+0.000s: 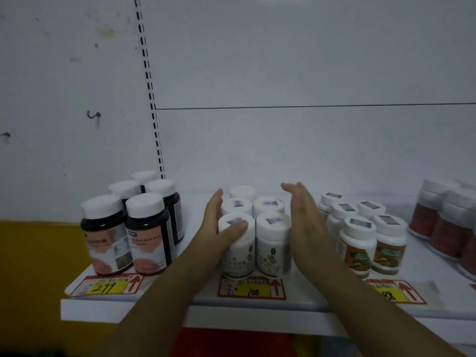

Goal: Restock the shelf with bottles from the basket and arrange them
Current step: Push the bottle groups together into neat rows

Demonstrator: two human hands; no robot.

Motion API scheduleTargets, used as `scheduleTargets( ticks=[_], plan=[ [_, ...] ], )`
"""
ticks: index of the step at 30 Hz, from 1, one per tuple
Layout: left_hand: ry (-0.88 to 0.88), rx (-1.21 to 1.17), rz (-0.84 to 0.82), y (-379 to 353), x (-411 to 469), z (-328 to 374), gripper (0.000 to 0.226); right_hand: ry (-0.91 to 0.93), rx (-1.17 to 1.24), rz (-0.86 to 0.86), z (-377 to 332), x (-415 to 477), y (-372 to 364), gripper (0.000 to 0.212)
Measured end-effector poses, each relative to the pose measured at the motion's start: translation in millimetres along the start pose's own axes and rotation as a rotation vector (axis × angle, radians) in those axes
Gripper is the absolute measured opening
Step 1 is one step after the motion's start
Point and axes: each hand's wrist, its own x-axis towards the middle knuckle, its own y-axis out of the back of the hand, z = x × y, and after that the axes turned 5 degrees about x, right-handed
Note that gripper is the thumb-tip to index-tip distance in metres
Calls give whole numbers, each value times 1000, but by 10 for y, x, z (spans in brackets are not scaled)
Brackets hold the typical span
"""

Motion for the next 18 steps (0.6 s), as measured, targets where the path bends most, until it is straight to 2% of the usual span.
scheduleTargets(
  ticks=[2,4,6,8,10,12,16,18],
  plan=[
    [76,-47,41,14,77,-25,87,131,-152,-27,-229,178,-31,44],
    [176,-129,12,17,125,-47,100,161,-345,-155,-368,524,-122,33],
    [220,-233,-40,27,154,-111,110,89,-595,-361,-364,870,-271,37],
    [199,-249,-54,34,147,-108,102,-47,-757,-511,-278,1100,-376,42],
    [164,-225,-54,12,140,-55,85,-167,-837,-593,-223,1182,-417,44],
    [131,-214,-51,-12,129,-9,71,-211,-902,-653,-237,1168,-421,41],
    [113,-170,-51,-28,147,18,50,-279,-802,-632,-255,1140,-408,34],
    [117,-157,-54,-19,153,-2,50,-267,-818,-636,-241,1142,-418,35]
  ],
)
